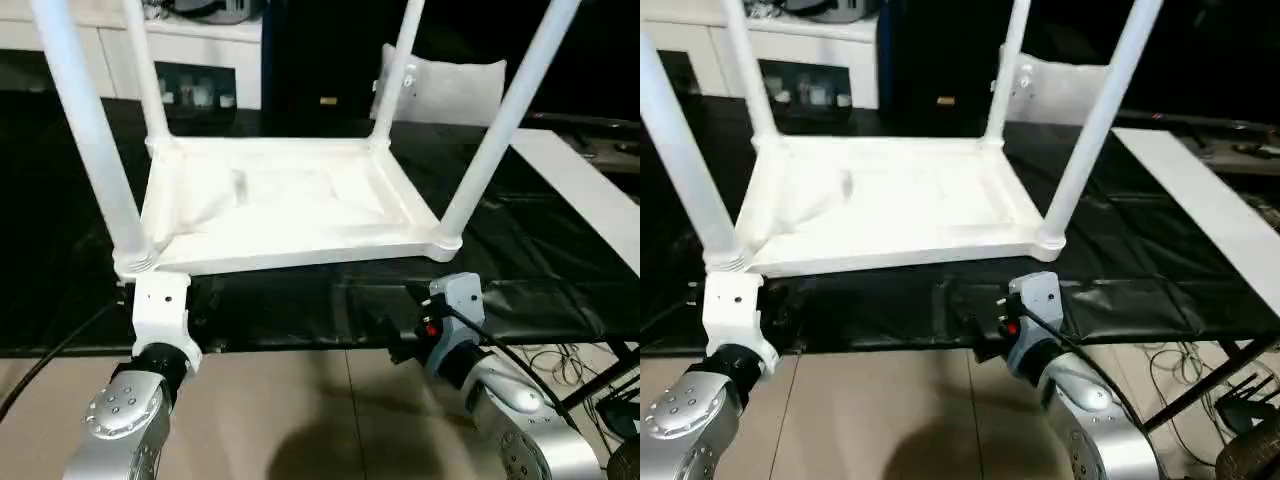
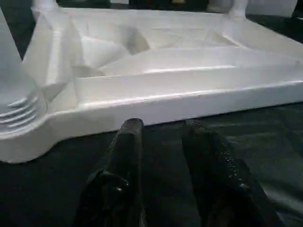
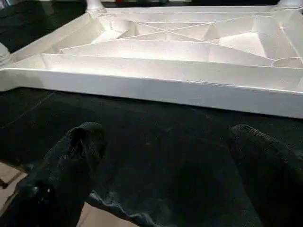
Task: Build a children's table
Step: Move to table
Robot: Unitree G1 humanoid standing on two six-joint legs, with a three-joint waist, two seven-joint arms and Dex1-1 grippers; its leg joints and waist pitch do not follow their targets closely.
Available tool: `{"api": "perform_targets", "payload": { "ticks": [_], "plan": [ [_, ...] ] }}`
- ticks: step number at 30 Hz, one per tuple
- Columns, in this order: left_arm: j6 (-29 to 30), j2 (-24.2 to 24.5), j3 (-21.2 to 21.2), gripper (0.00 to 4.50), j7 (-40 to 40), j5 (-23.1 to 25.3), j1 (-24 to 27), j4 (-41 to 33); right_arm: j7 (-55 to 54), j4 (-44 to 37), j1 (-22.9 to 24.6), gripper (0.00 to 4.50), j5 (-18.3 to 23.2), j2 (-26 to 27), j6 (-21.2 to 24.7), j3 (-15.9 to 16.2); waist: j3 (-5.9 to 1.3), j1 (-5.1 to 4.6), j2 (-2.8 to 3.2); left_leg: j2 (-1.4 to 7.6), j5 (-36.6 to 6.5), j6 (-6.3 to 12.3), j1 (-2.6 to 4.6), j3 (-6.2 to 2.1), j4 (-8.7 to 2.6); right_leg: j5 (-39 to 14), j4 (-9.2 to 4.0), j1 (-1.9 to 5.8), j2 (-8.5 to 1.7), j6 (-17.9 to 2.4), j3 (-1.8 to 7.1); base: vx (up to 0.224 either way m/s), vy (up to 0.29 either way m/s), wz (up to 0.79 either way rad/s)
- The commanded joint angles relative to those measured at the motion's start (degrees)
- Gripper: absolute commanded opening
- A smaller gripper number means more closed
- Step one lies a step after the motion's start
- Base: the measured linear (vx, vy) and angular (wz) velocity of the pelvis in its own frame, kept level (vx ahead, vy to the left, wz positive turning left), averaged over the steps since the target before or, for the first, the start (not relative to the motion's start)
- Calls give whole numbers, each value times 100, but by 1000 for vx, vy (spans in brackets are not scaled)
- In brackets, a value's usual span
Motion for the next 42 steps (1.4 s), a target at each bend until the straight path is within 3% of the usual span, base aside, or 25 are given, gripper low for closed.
{"api": "perform_targets", "payload": {
  "ticks": [1,4,5,9,10,11,13,16,17,18,19,21,23,24,25,26,27,28,29,30,31,32,34,38,42],
  "plan": [
    [-186,6,-80,164,108,51,79,-69,44,-81,-36,450,59,-49,-1,3,-138,30,64,1145,-1282,-447,-1,-674,-900,-1526,-422,58,-868,-959,651,0,0,0],
    [-284,40,-61,164,93,98,140,-136,91,-2,-99,450,-97,-175,-57,187,-163,41,68,1147,-1143,-504,-18,-659,-940,-1075,-363,86,-829,-1023,633,0,0,0],
    [-269,40,-60,164,90,95,135,-151,75,23,-116,450,-164,-200,-90,212,-180,134,129,830,-1312,-127,-291,-821,-1012,-1287,-389,372,-924,-985,321,39,-30,22],
    [-263,216,-185,164,-60,85,71,-94,-113,99,-205,450,-154,-67,-152,47,-135,114,115,803,-1605,-10,-318,-828,-753,-3205,-888,696,-1201,-652,160,48,-32,42],
    [-267,257,-233,164,-103,73,66,-72,-171,108,-228,450,-123,-17,-133,-19,-123,-12,188,1137,-2417,-277,304,-838,-929,-3197,-791,316,-708,-612,131,64,-26,36],
    [-267,272,-253,164,-118,67,67,-65,-188,109,-234,450,-103,1,-111,-44,-101,-142,267,1189,-3724,-536,545,-1054,-1304,-2339,-270,180,-209,-452,28,102,-12,14],
    [-340,328,-349,164,-174,66,107,-35,-285,117,-232,450,-193,6,-198,-26,-47,-70,316,1198,-4206,-583,690,-1109,-1573,-694,275,-72,23,-144,144,117,-17,12],
    [-355,386,-435,164,-226,85,119,-17,-306,104,-207,450,-207,5,-245,37,-110,-180,207,771,-3259,45,710,-837,-1508,-278,-37,-53,-35,-47,258,121,-60,6],
    [-360,405,-457,164,-232,97,117,-12,-310,103,-198,450,-215,16,-243,57,-206,-141,60,525,-2542,298,581,-613,-1280,-539,-470,252,-365,-56,548,121,-125,-2],
    [-355,400,-454,164,-224,89,114,-11,-317,102,-191,450,-223,28,-247,71,-265,-11,-125,315,-1850,605,244,-416,-839,-1261,-704,636,-675,-144,943,121,-125,-2],
    [-333,404,-454,164,-201,63,109,-14,-309,95,-188,450,-223,35,-246,101,-285,160,-129,380,-713,720,-54,-397,42,-3109,-1092,919,-1409,-830,1487,141,-115,-7],
    [-330,420,-458,176,-189,41,103,-13,-306,93,-194,450,-223,47,-239,109,-322,272,-131,438,217,452,-461,-476,222,-2333,-854,1059,-1106,-1422,1301,176,-68,-11],
    [-336,447,-465,192,-187,23,106,-7,-254,99,-209,450,-213,13,-256,148,-271,343,-19,515,1051,416,-403,-354,-145,-1751,-862,863,-646,-1883,817,170,-18,-4],
    [-365,436,-453,192,-182,10,136,-8,-202,98,-206,450,-221,-53,-294,209,-260,346,209,684,1431,574,-313,-303,-674,-1742,-766,795,-277,-1712,474,167,5,-1],
    [-370,422,-442,192,-169,1,162,-16,-199,93,-199,450,-223,-72,-300,224,-165,231,417,837,600,576,0,-404,-1049,-1921,-546,595,193,-1161,140,220,65,4],
    [-379,413,-430,192,-163,-13,198,-27,-188,89,-196,450,-223,-89,-296,235,-303,-68,355,1354,-171,1325,625,-950,-1202,-1455,208,104,311,-718,161,257,49,7],
    [-561,355,-366,197,-186,-116,406,-83,-82,66,-178,450,-204,-166,-296,289,-418,-30,441,1419,149,1803,881,-1129,-1099,-1319,404,-106,240,-466,188,257,49,7],
    [-571,352,-361,197,-185,-118,426,-84,-72,63,-176,450,-201,-172,-297,293,-451,-50,430,1476,894,2336,956,-1220,-983,-1137,523,-276,185,-195,248,211,19,2],
    [-728,299,-298,197,-182,-162,679,-98,42,26,-152,450,-164,-238,-302,335,-436,3,346,1416,4406,3012,780,-1060,-694,-216,624,-574,23,348,425,148,25,-3],
    [-773,289,-282,216,-176,-181,750,-99,71,16,-146,450,-156,-248,-305,340,-464,1,259,1388,5346,2881,662,-894,-687,357,525,-558,-57,464,530,148,25,-3],
    [-880,217,-221,226,-221,-325,897,-151,138,-5,-138,450,-128,-287,-256,351,-522,3,10,974,5830,2284,379,-677,-483,1805,-8,-407,-286,423,869,0,0,0],
    [-912,196,-204,231,-239,-376,951,-176,168,-12,-136,450,-119,-306,-235,358,-456,78,-260,467,3282,1451,2,-317,-538,2199,-344,-114,-358,644,1026,-86,-19,5],
    [-1108,153,-158,236,-392,-617,1424,-401,471,-66,-119,450,-28,-530,-67,453,-415,138,-242,560,1232,712,-103,-379,-671,1950,-306,133,-499,148,1010,-43,-10,2],
    [-1263,206,-78,278,-517,-679,1843,-536,875,-89,-121,450,89,-850,43,560,-272,82,-1,897,-271,271,-26,-416,-1006,-271,-377,65,-212,-988,783,-15,1,-1],
    [-1646,313,167,319,-717,-824,2157,-352,1159,-39,-212,450,275,-1131,297,468,-123,102,-5,930,-1759,-68,75,-340,-1048,-2363,-574,-115,-196,-767,809,-59,-3,3]
  ]
}}
